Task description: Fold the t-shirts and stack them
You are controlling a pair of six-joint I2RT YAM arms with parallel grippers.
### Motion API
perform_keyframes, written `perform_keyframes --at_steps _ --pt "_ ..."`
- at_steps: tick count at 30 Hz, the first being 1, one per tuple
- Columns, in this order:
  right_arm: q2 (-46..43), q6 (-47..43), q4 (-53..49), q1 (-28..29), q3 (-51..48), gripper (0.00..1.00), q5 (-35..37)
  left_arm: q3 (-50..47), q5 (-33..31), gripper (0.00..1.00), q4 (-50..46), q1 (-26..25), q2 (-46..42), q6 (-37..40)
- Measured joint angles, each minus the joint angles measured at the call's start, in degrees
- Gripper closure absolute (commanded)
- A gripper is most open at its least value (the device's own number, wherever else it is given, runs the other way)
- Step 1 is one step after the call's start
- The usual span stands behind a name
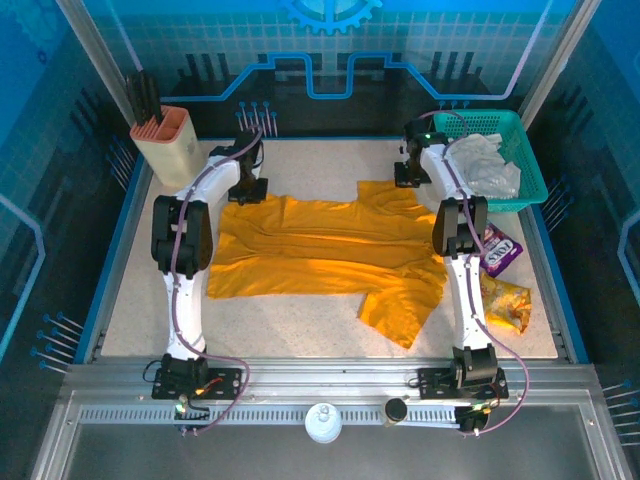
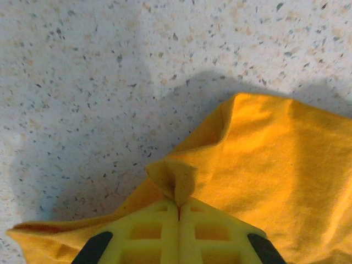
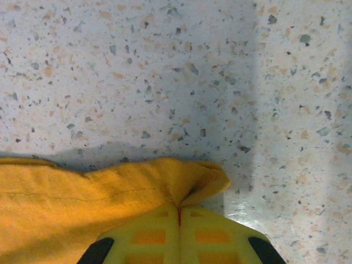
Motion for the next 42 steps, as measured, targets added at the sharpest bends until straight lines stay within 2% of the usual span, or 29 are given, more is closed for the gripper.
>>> perform_keyframes --at_steps 5,8,11,19,23,29,35,42 --pt "-4.0 -0.6 -0.6 0.1 -4.6 1.00 -0.1 -0.7 0.0 1.00 -0.1 -0.6 -3.3 -1.7" --pt "-11.0 -1.1 -1.2 0.6 -8.5 1.00 0.5 -0.4 0.0 1.00 -1.2 -1.0 -8.9 -3.0" --pt "-23.0 -1.3 -0.7 1.5 -13.2 1.00 1.7 1.2 0.0 1.00 -2.6 -1.4 -16.0 -4.3" --pt "-65.1 -1.4 3.3 3.7 -23.4 1.00 4.3 5.0 -0.7 1.00 -7.4 -1.6 -39.2 -8.1" --pt "-79.1 -1.4 2.3 3.8 -23.8 1.00 4.9 6.7 -1.5 1.00 -11.4 -1.6 -49.4 -9.6" --pt "-89.2 -1.4 -3.7 3.8 -17.4 1.00 4.7 8.0 -1.9 1.00 -16.0 -1.6 -64.1 -9.6" --pt "-93.1 -1.4 -10.3 4.1 -2.6 1.00 4.1 15.1 -2.0 1.00 -19.7 -1.6 -74.8 -9.3" --pt "-96.9 -2.2 -11.4 4.1 2.3 1.00 4.0 21.7 -2.0 1.00 -21.7 -1.6 -78.6 -7.6"
